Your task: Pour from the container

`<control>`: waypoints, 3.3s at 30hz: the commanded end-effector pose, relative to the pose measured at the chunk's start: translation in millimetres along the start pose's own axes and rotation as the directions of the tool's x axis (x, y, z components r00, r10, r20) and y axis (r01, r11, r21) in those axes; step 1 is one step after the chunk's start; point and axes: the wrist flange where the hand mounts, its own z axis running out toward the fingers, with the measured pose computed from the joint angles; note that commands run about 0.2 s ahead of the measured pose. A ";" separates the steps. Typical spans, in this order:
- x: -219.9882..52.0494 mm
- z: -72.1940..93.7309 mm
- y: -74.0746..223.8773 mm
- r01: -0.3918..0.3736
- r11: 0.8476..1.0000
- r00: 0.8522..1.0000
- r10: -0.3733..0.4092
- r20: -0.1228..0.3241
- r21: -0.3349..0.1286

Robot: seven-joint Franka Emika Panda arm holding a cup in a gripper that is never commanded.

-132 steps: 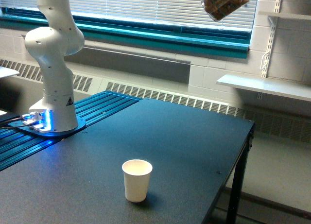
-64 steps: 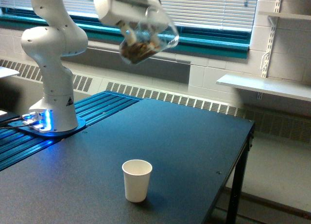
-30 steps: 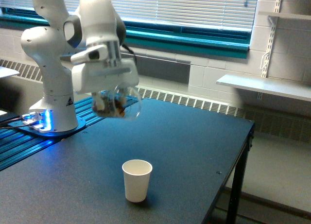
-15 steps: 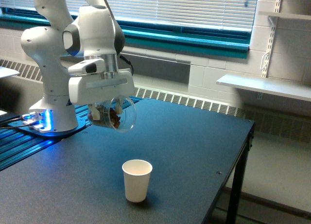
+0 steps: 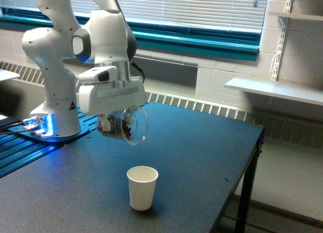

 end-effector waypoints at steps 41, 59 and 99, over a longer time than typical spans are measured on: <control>23.5 30.6 -4.5 0.106 0.987 0.992 -0.097 0.077 -0.124; 23.3 37.5 -20.0 0.165 0.973 0.983 -0.149 0.106 -0.159; 32.6 51.5 -31.2 0.213 0.948 0.971 -0.179 0.159 -0.236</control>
